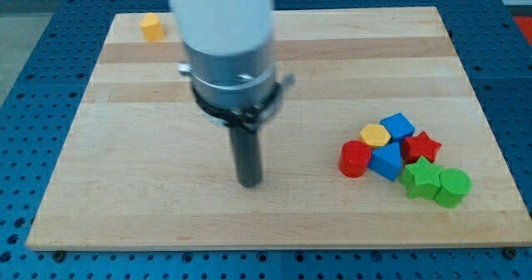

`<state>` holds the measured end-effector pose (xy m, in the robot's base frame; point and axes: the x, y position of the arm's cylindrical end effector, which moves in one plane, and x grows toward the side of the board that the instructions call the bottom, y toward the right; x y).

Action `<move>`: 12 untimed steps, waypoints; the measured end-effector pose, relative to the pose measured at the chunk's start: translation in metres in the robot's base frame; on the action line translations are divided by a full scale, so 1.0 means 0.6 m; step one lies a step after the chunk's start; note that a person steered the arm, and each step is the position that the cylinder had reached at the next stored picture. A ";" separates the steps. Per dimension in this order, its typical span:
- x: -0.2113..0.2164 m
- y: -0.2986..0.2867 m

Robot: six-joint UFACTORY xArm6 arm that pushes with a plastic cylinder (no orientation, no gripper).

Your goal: Slide the yellow hexagon towards the top center of the board

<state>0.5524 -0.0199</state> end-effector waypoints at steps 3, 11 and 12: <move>0.040 0.196; -0.080 0.240; -0.100 0.240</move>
<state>0.4923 0.1243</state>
